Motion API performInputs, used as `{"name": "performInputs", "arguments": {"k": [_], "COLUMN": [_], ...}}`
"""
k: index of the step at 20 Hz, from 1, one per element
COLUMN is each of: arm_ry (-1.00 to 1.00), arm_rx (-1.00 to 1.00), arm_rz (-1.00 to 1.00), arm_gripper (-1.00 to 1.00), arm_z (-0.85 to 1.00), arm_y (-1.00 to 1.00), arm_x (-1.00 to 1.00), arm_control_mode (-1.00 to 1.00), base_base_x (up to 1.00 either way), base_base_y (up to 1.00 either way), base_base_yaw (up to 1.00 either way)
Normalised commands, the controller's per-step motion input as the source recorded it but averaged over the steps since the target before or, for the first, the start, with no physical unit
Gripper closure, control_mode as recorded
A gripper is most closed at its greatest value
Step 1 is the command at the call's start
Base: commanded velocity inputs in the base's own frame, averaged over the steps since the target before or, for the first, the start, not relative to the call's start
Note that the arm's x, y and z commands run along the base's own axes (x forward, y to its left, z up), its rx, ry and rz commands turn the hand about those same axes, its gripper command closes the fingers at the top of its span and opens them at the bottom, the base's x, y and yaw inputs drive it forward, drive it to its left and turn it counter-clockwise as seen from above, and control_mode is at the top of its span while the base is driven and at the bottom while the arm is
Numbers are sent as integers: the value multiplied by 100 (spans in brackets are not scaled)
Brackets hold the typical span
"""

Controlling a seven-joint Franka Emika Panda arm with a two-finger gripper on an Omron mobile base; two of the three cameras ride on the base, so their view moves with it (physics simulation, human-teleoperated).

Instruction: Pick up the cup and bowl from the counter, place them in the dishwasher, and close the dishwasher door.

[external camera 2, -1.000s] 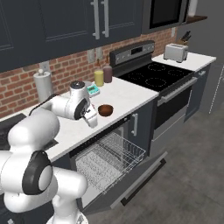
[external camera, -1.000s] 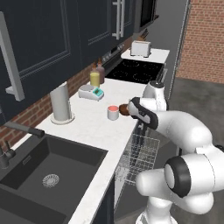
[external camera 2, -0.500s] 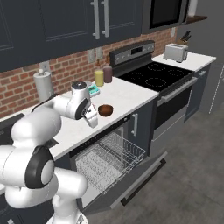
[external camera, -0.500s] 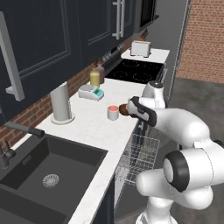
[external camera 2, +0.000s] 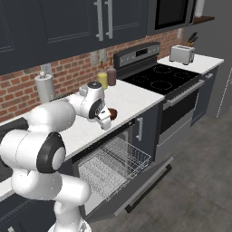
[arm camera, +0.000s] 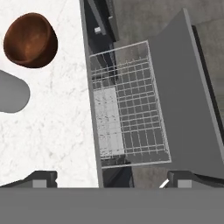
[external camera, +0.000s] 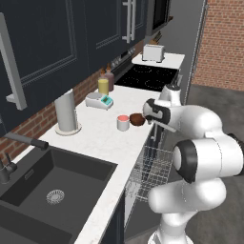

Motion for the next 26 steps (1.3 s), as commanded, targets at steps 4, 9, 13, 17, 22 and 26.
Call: {"name": "performInputs", "arguments": {"k": [4, 9, 13, 17, 22, 26], "arm_ry": [11, 6, 1, 0, 0, 0], "arm_rx": [0, -2, 0, 0, 0, 0], "arm_rz": [0, 2, 7, 10, 7, 2], "arm_gripper": [-100, -100, -100, -100, -100, -100], "arm_z": [-3, -16, -23, -31, -30, -11], "arm_y": [-22, -1, 0, 0, -3, 0], "arm_x": [43, 39, 38, 35, 44, 45], "arm_control_mode": [-100, -100, -100, -100, -100, -100], "base_base_x": [0, 0, 0, 0, 0, 0], "base_base_y": [0, 0, 0, 0, 0, 0], "base_base_yaw": [0, 0, 0, 0, 0, 0]}}
